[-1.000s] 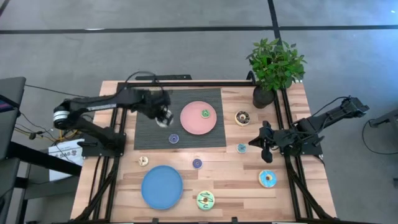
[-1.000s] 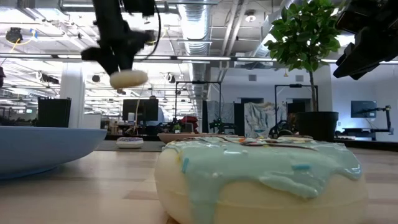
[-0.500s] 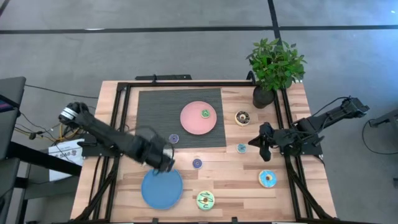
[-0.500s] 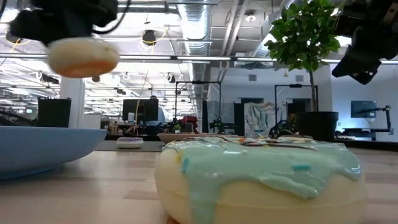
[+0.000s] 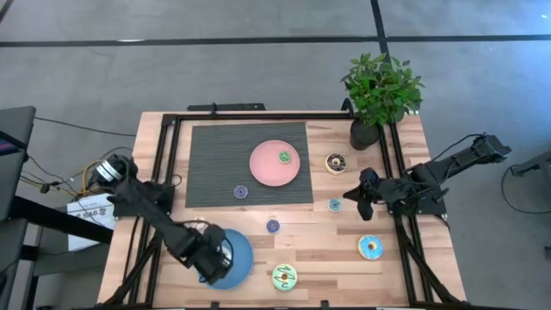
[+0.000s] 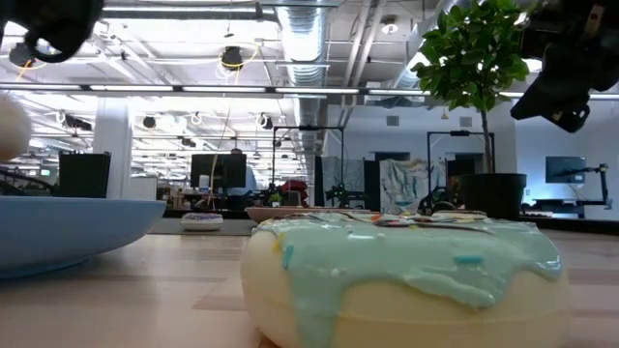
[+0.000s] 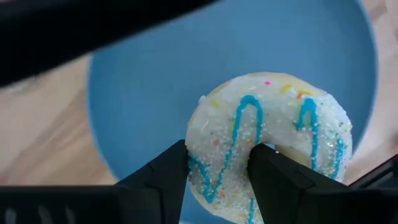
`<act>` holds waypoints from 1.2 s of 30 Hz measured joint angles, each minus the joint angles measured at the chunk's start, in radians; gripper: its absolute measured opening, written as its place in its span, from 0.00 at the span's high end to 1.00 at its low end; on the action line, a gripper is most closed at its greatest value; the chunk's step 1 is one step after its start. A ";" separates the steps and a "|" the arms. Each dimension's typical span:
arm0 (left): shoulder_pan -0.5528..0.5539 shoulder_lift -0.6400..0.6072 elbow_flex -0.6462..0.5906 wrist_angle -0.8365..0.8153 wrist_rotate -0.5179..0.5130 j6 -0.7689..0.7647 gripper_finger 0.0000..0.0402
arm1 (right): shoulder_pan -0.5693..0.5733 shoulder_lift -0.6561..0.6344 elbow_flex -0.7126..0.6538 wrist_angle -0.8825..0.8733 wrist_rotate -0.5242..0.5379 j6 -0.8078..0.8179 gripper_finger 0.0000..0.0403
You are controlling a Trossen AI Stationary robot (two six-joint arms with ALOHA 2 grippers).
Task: Pick & Place donuts
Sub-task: Put the big white donut on the blue plate, then put the small light blue donut on the pink plate
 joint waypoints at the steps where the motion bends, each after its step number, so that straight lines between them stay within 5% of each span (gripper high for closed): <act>1: -0.013 0.004 0.000 0.001 0.000 -0.005 0.62 | 0.000 0.000 0.000 0.001 0.000 0.013 1.00; 19: -0.082 0.068 -0.001 -0.017 -0.013 -0.004 0.60 | 0.009 0.125 0.000 0.012 -0.001 0.073 1.00; 36: -0.078 0.067 -0.001 -0.015 0.045 -0.003 0.42 | 0.009 0.131 0.000 0.042 -0.001 0.071 1.00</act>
